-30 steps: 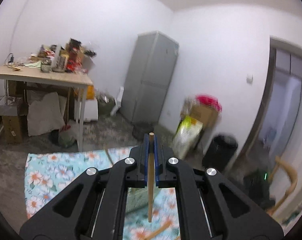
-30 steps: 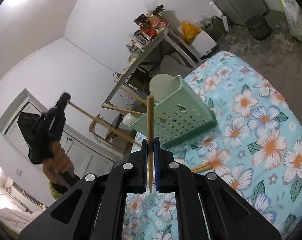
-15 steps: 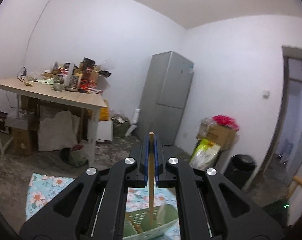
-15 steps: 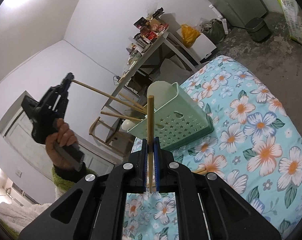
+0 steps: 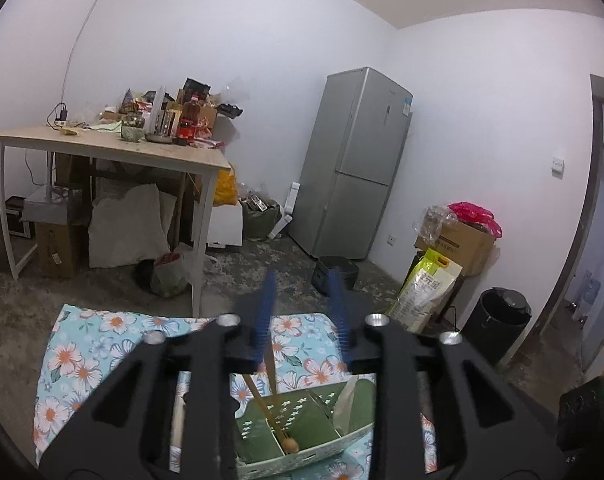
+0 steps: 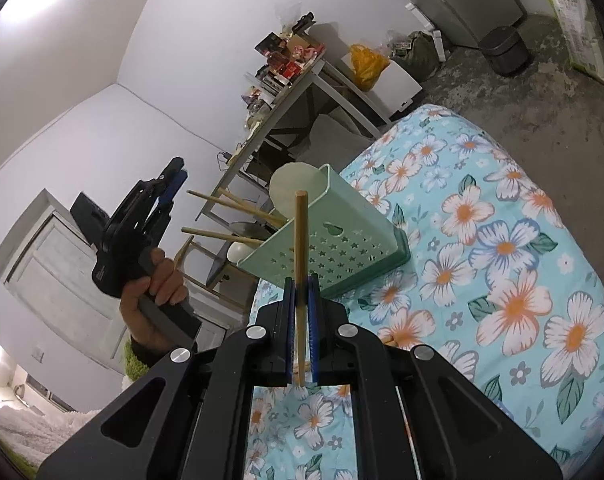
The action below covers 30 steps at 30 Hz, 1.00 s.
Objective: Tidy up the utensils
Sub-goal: 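Drop the chopstick into the holder with the left gripper while the right drops its own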
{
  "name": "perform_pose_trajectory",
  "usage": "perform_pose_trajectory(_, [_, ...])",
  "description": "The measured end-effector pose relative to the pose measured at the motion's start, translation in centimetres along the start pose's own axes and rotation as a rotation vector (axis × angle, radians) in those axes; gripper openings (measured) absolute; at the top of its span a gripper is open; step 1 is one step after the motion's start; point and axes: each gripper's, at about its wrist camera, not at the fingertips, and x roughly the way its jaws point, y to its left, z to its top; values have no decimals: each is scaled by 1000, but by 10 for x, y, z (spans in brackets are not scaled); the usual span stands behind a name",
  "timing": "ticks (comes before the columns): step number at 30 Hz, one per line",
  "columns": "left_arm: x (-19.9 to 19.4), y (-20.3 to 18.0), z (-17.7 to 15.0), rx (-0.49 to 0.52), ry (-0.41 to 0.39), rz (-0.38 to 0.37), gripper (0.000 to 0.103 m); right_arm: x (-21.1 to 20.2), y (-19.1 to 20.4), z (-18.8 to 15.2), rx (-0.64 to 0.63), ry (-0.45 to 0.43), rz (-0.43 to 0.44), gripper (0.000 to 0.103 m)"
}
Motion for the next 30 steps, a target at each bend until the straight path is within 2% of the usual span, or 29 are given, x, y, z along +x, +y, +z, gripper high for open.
perform_pose_trajectory(7, [-48,2,-3,12,-39,17,62,8,7,-6,-6,15,-8,6])
perform_pose_trajectory(13, [-81,12,-19,31,6,49,74,6,27,0,-78,-3,-31,6])
perform_pose_trajectory(21, [-108,42,-66,-17,109,115,80,-4,100,42,-324,-153,-50,6])
perform_pose_trajectory(30, [-122,78,-127,-97,243,183,80,22,173,75,-565,-236,-77,6])
